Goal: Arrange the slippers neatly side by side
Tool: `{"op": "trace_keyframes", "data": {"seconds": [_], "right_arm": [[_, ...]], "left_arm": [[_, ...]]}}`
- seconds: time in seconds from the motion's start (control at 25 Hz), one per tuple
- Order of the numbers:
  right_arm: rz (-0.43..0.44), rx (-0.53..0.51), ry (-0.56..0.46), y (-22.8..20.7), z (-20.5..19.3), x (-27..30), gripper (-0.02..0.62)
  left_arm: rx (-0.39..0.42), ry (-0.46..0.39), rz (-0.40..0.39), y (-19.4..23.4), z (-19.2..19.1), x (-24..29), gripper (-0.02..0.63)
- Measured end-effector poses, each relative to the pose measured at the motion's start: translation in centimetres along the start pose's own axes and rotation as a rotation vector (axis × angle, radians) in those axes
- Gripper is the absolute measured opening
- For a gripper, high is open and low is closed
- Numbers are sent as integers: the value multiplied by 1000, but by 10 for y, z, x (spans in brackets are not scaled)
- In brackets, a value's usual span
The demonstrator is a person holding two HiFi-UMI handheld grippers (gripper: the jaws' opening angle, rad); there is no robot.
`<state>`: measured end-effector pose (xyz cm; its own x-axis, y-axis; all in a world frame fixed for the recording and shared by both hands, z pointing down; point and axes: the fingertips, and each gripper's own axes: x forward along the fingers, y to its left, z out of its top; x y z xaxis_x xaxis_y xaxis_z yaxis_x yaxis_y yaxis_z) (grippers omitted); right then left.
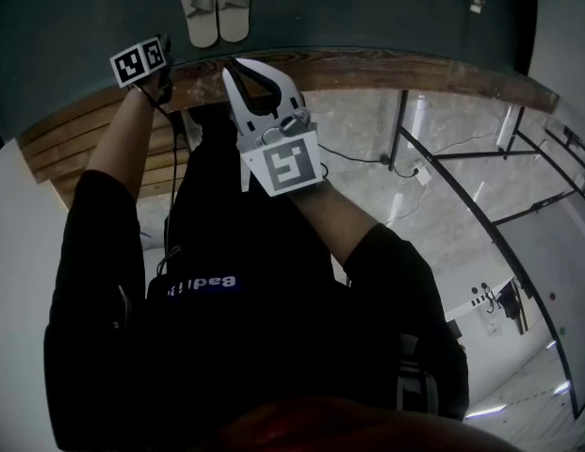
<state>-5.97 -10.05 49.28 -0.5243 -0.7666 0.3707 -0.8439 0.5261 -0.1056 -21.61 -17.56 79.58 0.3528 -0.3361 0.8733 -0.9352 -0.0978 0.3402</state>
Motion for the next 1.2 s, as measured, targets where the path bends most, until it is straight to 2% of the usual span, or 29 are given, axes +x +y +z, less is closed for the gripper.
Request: {"op": "trace_keyframes", "data": {"seconds": [0.2, 0.48, 0.68, 0.88, 1.2], "right_arm": [[-15, 22, -40, 12, 40, -27, 1], [-16, 22, -28, 27, 78, -47, 1], [0, 12, -65, 37, 112, -52, 2], [2, 38, -53, 51, 147, -66, 2], [63, 38, -75, 72, 172, -70, 2]], "left_arm": [[58, -45, -74, -42, -2, -73, 55], [96, -102, -132, -92, 9, -149, 55], [146, -150, -169, -131, 21, -193, 55], [179, -175, -179, -152, 22, -233, 55], [201, -196, -220, -187, 15, -292, 55]]}}
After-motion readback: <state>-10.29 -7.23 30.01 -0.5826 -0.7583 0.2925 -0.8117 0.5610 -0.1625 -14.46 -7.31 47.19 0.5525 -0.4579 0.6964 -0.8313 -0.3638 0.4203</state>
